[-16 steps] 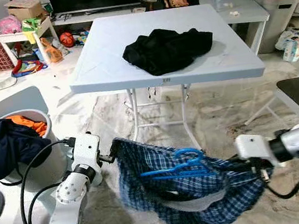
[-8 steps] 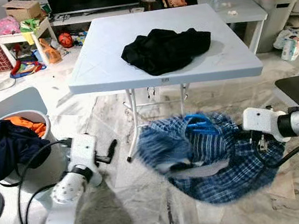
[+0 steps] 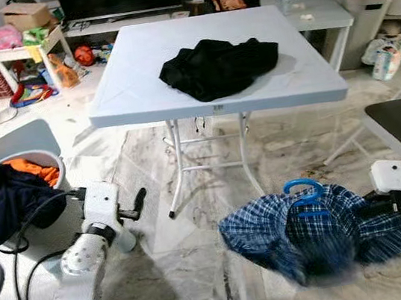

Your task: Hang hanger

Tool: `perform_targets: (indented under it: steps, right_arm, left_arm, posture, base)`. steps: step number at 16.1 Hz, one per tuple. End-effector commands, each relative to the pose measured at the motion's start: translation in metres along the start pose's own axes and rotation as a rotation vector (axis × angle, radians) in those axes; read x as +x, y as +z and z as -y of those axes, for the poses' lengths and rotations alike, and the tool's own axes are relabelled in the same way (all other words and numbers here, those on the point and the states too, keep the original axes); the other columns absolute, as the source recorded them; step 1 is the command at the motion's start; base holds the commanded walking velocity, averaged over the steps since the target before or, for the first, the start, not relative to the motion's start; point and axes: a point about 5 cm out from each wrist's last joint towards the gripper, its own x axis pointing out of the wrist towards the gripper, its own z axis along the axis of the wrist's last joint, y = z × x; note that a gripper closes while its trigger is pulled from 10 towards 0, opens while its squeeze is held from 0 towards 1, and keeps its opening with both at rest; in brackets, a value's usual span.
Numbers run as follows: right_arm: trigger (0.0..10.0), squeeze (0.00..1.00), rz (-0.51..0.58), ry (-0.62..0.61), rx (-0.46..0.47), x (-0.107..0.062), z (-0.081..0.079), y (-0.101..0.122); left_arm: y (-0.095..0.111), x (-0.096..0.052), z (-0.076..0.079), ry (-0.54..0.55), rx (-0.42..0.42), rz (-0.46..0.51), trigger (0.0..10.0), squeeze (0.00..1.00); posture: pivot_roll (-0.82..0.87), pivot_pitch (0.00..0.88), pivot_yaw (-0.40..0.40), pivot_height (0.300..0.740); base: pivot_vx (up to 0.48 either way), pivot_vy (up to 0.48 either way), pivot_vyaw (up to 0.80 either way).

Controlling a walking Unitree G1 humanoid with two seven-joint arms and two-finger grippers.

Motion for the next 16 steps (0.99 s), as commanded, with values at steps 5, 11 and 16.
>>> perform_targets:
  steps: [5,11,16]
  right_arm:
    - [10.0,0.0,0.503,-0.194,0.13,0.052,0.02,0.089]
    - [10.0,0.0,0.609,-0.108,0.215,0.076,-0.004,0.115]
    - [10.0,0.0,0.62,0.049,0.244,0.065,-0.019,0.123]
  left_arm:
    - [0.019,0.013,0.033,-0.081,-0.028,0.093,10.0,1.0]
    - [0.018,0.013,0.042,-0.074,0.007,0.094,10.0,0.0]
    - [0.016,0.019,0.032,0.009,0.036,0.078,10.0,0.0]
  posture:
    - [-0.1,0.0,0.022,0.74]
    - [-0.09,0.0,0.017,0.74]
    - [-0.1,0.0,0.02,0.74]
  base:
    - [0.0,0.0,0.0]
    - [0.0,0.0,0.0]
    - [0.0,0.0,0.0]
